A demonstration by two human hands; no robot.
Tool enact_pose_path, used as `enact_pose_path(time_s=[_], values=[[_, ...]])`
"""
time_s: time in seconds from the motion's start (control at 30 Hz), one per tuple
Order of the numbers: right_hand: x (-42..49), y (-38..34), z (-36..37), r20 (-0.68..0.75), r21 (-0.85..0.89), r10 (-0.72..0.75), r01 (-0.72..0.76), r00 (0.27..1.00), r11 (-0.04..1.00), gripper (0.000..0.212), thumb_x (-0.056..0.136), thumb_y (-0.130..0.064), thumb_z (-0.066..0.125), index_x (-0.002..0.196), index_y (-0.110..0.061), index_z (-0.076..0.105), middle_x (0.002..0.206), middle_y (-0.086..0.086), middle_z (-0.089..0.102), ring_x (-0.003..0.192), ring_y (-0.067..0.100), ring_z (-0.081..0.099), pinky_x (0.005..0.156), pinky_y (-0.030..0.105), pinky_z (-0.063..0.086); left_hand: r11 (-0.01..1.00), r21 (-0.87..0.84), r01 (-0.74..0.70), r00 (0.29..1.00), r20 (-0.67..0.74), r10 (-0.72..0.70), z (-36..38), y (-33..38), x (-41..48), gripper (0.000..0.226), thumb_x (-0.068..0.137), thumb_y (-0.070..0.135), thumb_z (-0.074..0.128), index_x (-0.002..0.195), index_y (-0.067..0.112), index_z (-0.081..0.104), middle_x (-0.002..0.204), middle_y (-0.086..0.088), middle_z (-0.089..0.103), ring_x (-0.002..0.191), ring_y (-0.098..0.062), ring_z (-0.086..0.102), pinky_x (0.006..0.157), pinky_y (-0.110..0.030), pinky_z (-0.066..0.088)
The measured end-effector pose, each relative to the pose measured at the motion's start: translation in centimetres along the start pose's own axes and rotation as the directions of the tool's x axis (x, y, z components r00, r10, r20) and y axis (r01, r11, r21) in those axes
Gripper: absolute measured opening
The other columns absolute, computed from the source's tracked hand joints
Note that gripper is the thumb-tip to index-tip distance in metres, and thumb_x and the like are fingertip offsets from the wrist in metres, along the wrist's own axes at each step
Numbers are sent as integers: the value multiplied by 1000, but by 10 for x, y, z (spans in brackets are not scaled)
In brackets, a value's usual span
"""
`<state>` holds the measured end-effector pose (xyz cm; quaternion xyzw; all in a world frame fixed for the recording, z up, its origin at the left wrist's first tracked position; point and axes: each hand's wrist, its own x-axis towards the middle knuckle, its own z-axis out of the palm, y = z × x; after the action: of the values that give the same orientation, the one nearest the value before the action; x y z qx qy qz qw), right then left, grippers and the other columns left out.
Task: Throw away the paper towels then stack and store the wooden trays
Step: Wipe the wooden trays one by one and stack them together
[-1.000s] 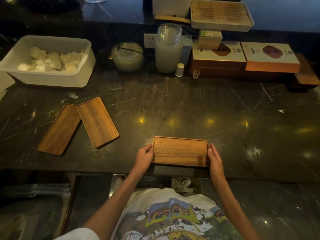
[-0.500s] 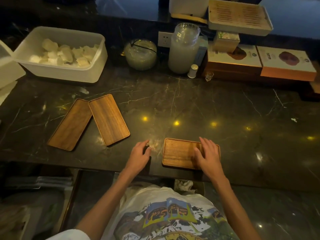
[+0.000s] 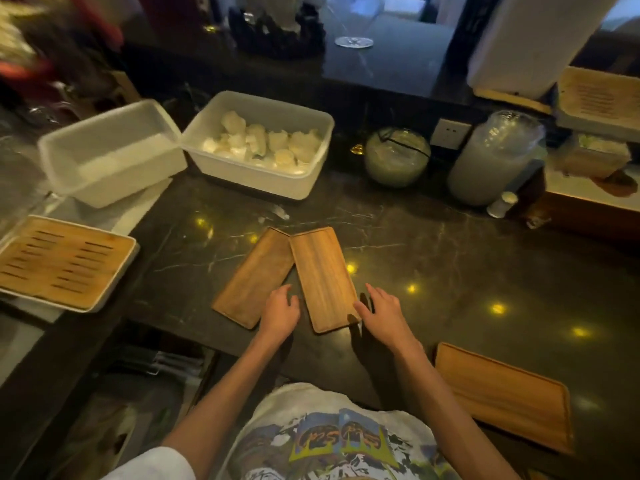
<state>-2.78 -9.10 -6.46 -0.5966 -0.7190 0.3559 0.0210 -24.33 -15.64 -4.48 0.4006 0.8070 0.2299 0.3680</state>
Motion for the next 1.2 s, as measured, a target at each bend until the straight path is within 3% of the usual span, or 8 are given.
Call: enact_pose_path(time_s=[0.23,0.37,0.47,0.53,0.77,0.93,1.07,1.2], values=[[19,-46,25,-16,132,160,-157,987,979,58,94,-33,57,147,-21,35,138,9,49,130,28,40,108,45,35,986,-64,156,952,275,-133,-8,-7,17,41,99,16,48,136,-1,47,120,-17,61,111,-28,58,96,-35,45],[16,-54,32,-5,296,288,-273,958,915,43,90,-17,66,131,-11,54,117,10,63,103,22,59,86,37,51,926,-221,307,892,405,-199,-11,-10,13,31,96,11,53,125,5,55,101,-11,59,93,-22,56,78,-35,51],[7,-50,31,195,540,376,-419,906,730,10,92,-6,62,101,-8,65,106,13,68,95,23,63,93,46,53,851,-372,370,884,422,-200,-17,-13,12,26,92,11,58,117,15,53,105,-8,62,94,-21,60,87,-42,53],[-5,-47,26,315,681,380,-487,869,547,12,94,-8,59,105,-8,63,112,14,68,103,24,65,95,45,54,789,-501,356,886,450,-114,-22,-14,13,27,93,13,60,118,22,53,112,-8,64,100,-22,64,86,-41,55],[-41,-38,9,187,962,460,-256,868,92,22,90,-4,65,110,-6,56,111,15,67,102,25,67,68,31,61,482,-791,376,882,465,77,0,22,8,36,92,7,59,126,17,53,126,-8,59,117,-23,58,86,-36,55],[-69,-22,1,85,985,448,-143,890,97,31,87,-1,68,112,-5,52,122,22,59,110,30,65,87,43,58,541,-744,393,889,457,-17,38,55,-20,30,100,14,46,128,24,48,120,1,60,107,-14,58,76,-32,51],[-98,21,-29,27,997,361,-50,932,55,47,88,-14,68,130,-11,48,130,13,60,115,25,64,92,44,56,671,-699,247,905,415,99,47,78,-28,30,101,18,44,129,26,51,127,0,58,115,-16,56,88,-36,50],[-124,92,-80,-25,999,474,32,880,-5,55,86,-19,69,136,-16,46,125,11,65,110,25,67,89,42,57,749,-646,150,909,388,152,58,102,-31,24,99,24,49,120,33,58,124,-3,63,114,-23,60,97,-48,51]])
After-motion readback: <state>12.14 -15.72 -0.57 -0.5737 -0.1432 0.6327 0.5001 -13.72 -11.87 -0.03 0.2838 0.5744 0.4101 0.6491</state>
